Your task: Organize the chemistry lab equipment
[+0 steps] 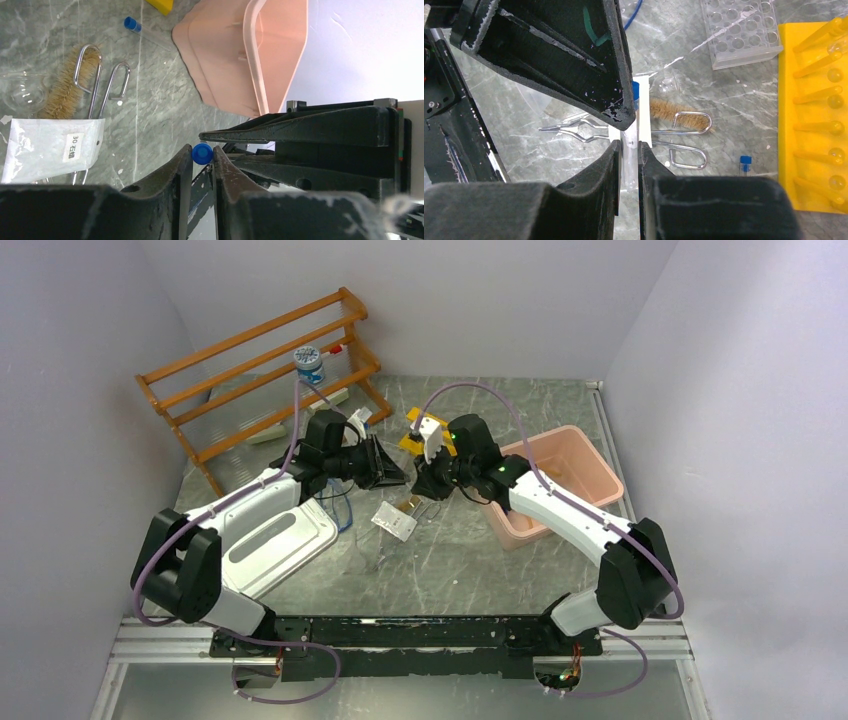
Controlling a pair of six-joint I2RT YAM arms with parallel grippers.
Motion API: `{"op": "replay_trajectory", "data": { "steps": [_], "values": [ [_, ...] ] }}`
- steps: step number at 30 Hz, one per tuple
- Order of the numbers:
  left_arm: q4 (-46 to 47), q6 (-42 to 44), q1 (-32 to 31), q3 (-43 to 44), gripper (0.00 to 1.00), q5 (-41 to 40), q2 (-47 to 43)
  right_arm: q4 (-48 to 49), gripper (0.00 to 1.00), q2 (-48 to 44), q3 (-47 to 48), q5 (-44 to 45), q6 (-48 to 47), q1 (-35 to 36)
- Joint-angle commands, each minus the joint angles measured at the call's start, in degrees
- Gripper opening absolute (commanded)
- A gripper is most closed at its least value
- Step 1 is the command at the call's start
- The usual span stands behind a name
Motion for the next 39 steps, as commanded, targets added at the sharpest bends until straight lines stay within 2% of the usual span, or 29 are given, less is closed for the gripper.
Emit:
{"op": "replay_trajectory", "data": {
  "steps": [1, 4, 5, 8, 9, 11, 14, 18, 23, 30, 39],
  "values": [
    [-0.3, 1.4, 0.1, 1.9, 0.22, 2.7, 0.2, 0.6, 0.09, -0.9, 0.1, 0.2, -0.7, -0.2],
    [1.5, 1.3, 0.0, 0.8, 0.11, 2.4, -0.4, -0.1, 0.13, -0.3, 0.8, 1.1, 0.0, -0.2],
    [2.0, 1.6, 0.0, 0.4, 0.09, 1.8, -0.9, -0.4, 0.19, 0.0, 1.2, 1.9, 0.8, -0.1],
    [-0.3, 5.7, -0.1, 1.1, 0.06, -3.5, -2.4, -1.9, 0.50, 0.5, 2.8, 3.3, 3.3, -0.2],
    [-1.9, 8.0, -0.1, 1.9, 0.06, -6.3, -3.5, -1.8, 0.56, 0.3, 3.1, 3.8, 4.2, -0.2],
    [-5.4, 14.1, -0.1, 3.3, 0.06, -13.8, -5.2, -1.2, 0.60, -0.4, 3.3, 4.7, 6.3, -0.2],
    [-8.8, 22.0, -0.1, 4.8, 0.07, -26.8, -7.0, 0.7, 0.61, -1.9, 3.4, 7.1, 11.1, -0.2],
    [-8.3, 31.7, -0.1, 6.0, 0.08, -39.2, -7.5, 4.5, 0.61, -4.6, 1.2, 11.9, 16.7, -0.4],
    [-2.2, 39.1, 0.0, 6.2, 0.07, -48.3, -4.1, 9.6, 0.61, -7.5, -4.0, 18.2, 23.6, -0.3],
    [8.4, 43.5, 0.0, 7.9, 0.06, -50.0, 5.4, 12.6, 0.60, -7.9, -6.4, 23.0, 26.5, -0.4],
    [11.2, 46.9, 0.7, 14.5, 0.07, -49.0, 15.8, 13.2, 0.59, -7.3, -7.2, 27.4, 27.2, -0.4]
  ]
}}
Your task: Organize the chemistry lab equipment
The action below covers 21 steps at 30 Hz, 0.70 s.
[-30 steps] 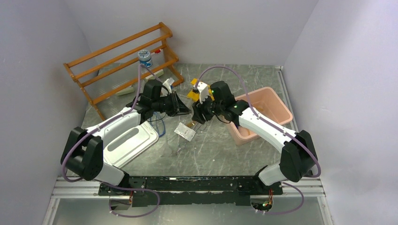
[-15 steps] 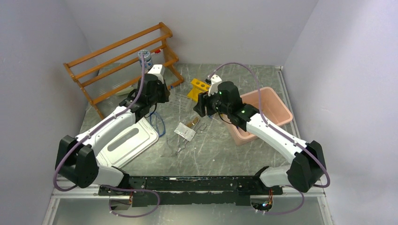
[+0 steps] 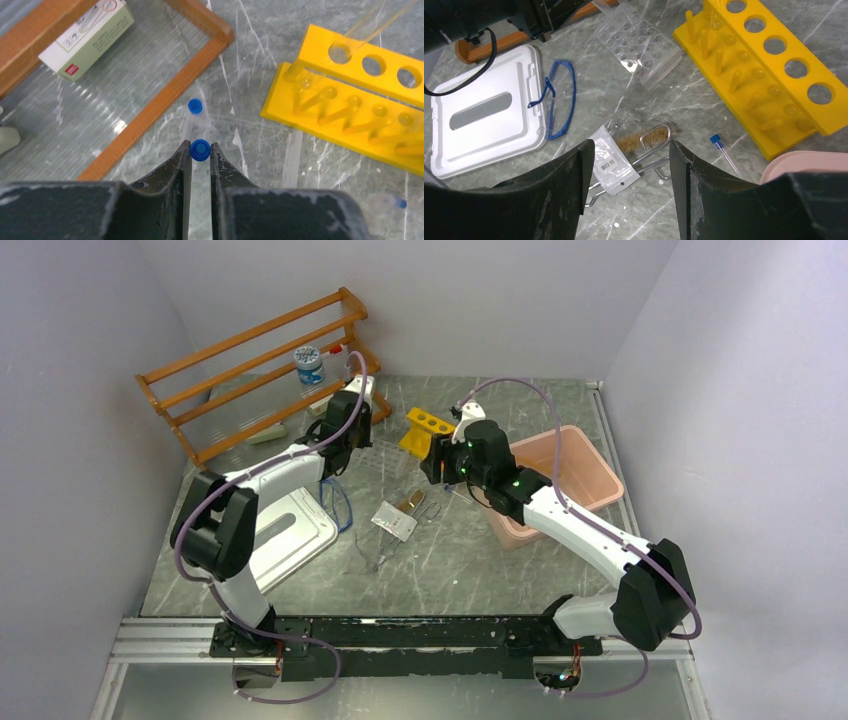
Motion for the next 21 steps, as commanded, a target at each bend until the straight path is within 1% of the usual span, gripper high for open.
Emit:
{"op": "replay_trajectory", "data": {
  "steps": [1, 6, 15, 21],
  "values": [
    [4.8, 2.5, 0.6, 4.1, 0.07, -0.5, 2.9, 2.7, 0.59, 0.0, -0.9, 3.8, 1.2, -0.3],
    [5.2, 2.9, 0.7, 4.4, 0.07, -0.1, 4.8, 1.5, 0.59, 0.0, -0.9, 5.7, 0.8, -0.4],
    [0.9, 1.9, 0.9, 7.9, 0.07, -1.6, 7.5, 0.6, 0.59, 0.2, -1.0, 6.7, 0.5, -0.7],
    [-1.5, 1.2, 1.1, 8.6, 0.07, -3.2, 8.8, 0.6, 0.59, 0.7, -1.2, 6.7, 0.2, -1.0]
  ]
}}
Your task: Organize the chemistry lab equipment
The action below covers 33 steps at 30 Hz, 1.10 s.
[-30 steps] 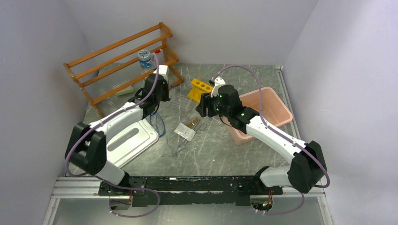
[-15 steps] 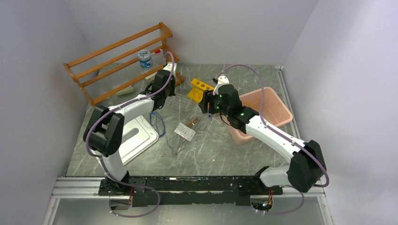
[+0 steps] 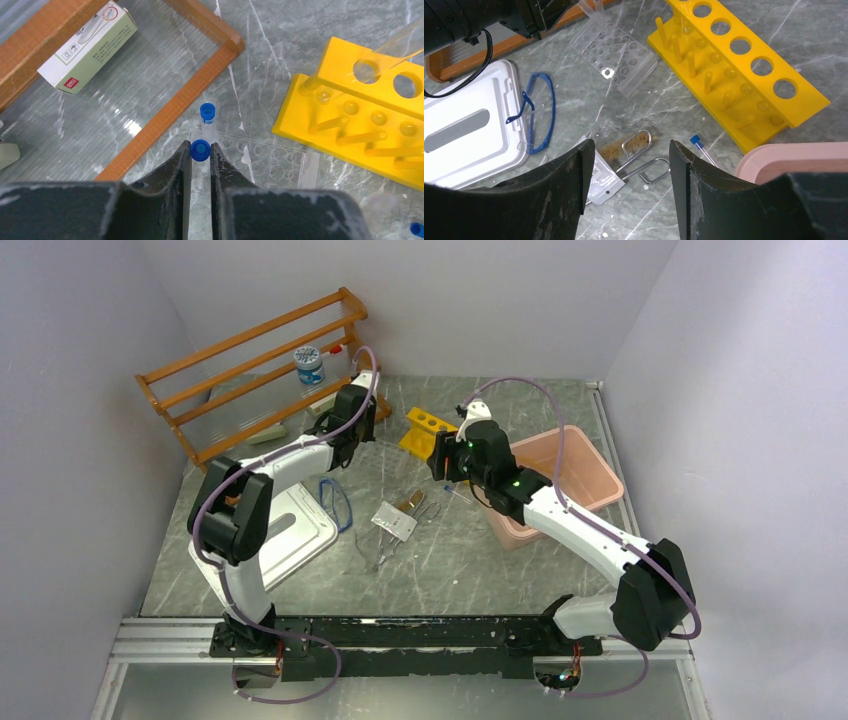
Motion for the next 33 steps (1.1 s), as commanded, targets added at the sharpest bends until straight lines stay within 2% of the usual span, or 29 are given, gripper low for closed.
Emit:
{"op": "replay_trajectory", "data": {
  "steps": [1, 11, 23, 33],
  "values": [
    [-2.6, -1.2, 0.5, 2.3, 0.07, -2.3, 1.4, -0.2, 0.59, 0.7, -0.8, 1.1, -0.3, -0.6],
    [-4.2, -2.7, 0.5, 3.2, 0.07, -0.3, 1.9, -0.1, 0.59, 3.0, 0.0, 0.4, -0.6, -1.1],
    [-12.6, -4.0, 0.8, 7.3, 0.07, 1.2, 2.8, -0.2, 0.59, 5.3, 1.0, -0.3, -0.2, -1.5],
    [-12.5, -3.4, 1.1, 6.5, 0.07, 2.4, 3.4, -0.4, 0.59, 6.0, 1.3, -0.6, 0.0, -1.6]
  ]
}}
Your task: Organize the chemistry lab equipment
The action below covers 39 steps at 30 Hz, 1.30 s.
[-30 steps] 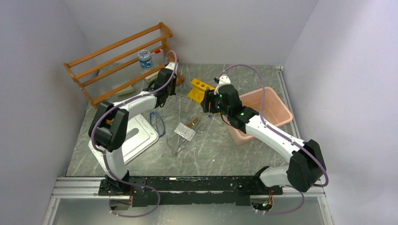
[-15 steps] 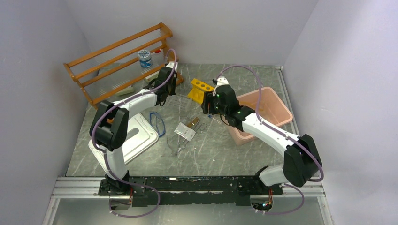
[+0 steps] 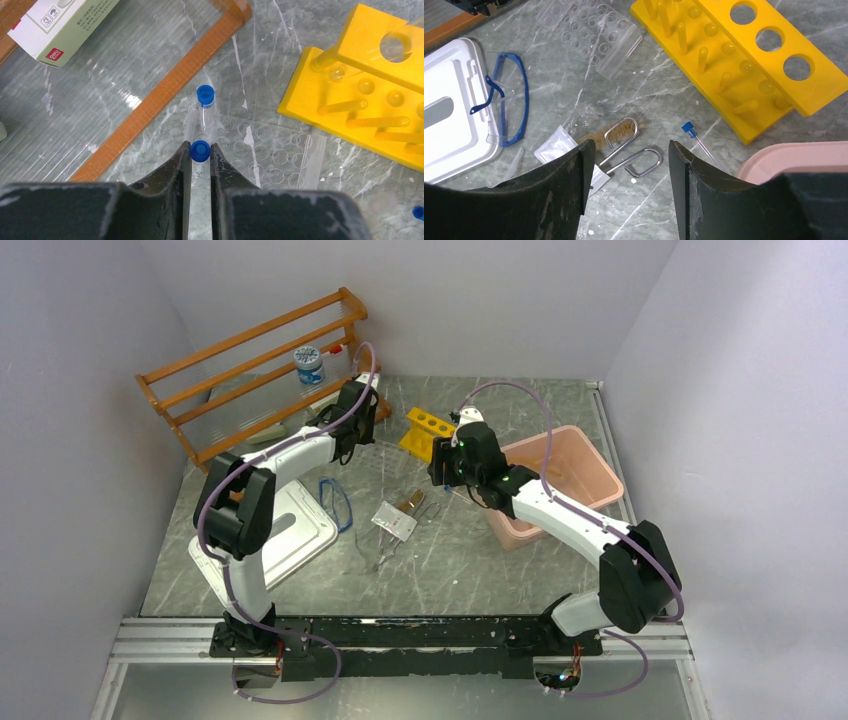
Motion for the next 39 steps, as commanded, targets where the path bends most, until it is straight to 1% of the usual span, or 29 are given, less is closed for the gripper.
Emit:
{"op": "replay_trajectory", "data": {
  "steps": [1, 6, 18, 30, 34, 36, 39],
  "values": [
    [-0.4, -0.3, 0.7, 0.4, 0.07, 2.1, 0.8, 0.4, 0.59, 0.3, 1.3, 0.4, 0.1, -0.5],
    [1.7, 0.2, 0.9, 0.0, 0.08, 3.2, 1.9, 0.2, 0.59, 0.4, 1.6, 0.2, 0.0, -0.5],
    [2.9, -1.0, 1.7, -0.2, 0.08, 4.6, 3.4, 0.2, 0.59, 0.5, 1.7, 0.4, -0.1, -0.4],
    [4.0, -3.0, 2.1, -1.7, 0.15, 5.6, 4.1, 0.0, 0.59, 0.6, 1.9, 0.3, 0.0, -0.4],
    [4.5, -3.2, 2.1, -2.6, 0.21, 5.2, 3.0, 0.2, 0.59, 0.5, 2.0, 0.4, -0.3, -0.4],
    [4.5, -3.1, 2.1, -2.9, 0.30, 4.9, 2.0, 0.1, 0.59, 0.6, 2.0, 0.4, -0.5, -0.4],
    [4.1, -3.4, 2.1, -2.9, 0.48, 5.0, 0.0, -0.4, 0.60, 1.1, 2.4, 0.8, -1.2, -0.5]
  ]
}}
